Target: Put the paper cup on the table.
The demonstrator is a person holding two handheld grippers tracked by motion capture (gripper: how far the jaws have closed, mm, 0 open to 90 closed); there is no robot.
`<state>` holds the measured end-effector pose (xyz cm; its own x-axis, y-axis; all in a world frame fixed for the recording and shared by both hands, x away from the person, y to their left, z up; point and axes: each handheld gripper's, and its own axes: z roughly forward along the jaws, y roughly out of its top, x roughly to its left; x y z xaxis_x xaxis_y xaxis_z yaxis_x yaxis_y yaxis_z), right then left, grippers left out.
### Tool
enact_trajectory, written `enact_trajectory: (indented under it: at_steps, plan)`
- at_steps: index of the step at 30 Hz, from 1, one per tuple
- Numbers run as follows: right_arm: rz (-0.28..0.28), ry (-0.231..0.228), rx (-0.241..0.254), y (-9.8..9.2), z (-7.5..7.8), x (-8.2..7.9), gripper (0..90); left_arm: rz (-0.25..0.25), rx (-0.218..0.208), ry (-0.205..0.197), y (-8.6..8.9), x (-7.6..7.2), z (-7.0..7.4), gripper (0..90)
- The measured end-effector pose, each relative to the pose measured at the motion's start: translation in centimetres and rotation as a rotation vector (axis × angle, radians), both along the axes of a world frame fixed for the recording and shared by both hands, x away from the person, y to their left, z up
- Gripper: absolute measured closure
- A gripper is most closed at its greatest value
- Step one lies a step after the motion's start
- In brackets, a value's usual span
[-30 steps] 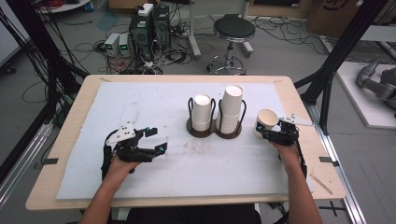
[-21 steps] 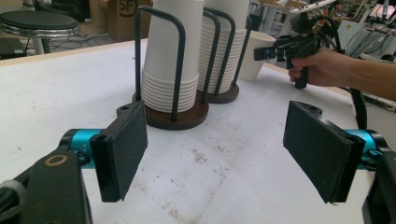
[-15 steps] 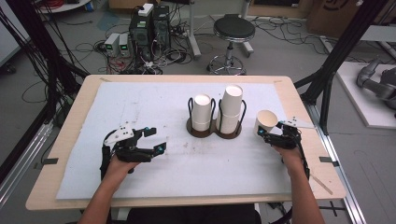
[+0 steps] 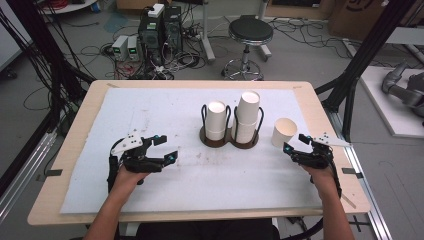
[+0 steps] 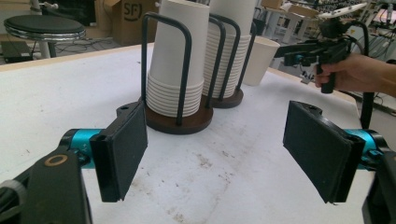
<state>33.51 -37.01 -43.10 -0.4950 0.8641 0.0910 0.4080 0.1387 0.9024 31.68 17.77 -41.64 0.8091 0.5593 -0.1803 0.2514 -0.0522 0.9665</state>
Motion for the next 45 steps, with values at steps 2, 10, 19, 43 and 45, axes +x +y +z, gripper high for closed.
enact_trajectory:
  at_steps: [2,10,19,43,45]
  plan:
    - [0.002,-0.009,0.001,-0.1,0.2,-0.6,20.7,0.001,-0.002,-0.002,0.0,0.0,0.0,22.0]
    - [0.023,-0.059,-0.014,0.1,1.7,-2.9,20.7,0.008,-0.008,-0.003,0.1,0.1,0.1,22.0]
    - [0.100,-0.119,0.023,2.0,3.7,-4.0,20.7,0.019,-0.010,-0.011,0.0,0.0,0.3,21.1]
    - [0.235,-0.126,0.028,6.1,3.5,-3.9,20.7,0.038,-0.011,-0.037,0.5,-0.9,0.7,19.8]
    - [0.240,-0.123,0.028,6.3,3.5,-4.0,20.7,0.040,-0.012,-0.038,0.6,-1.0,0.7,19.8]
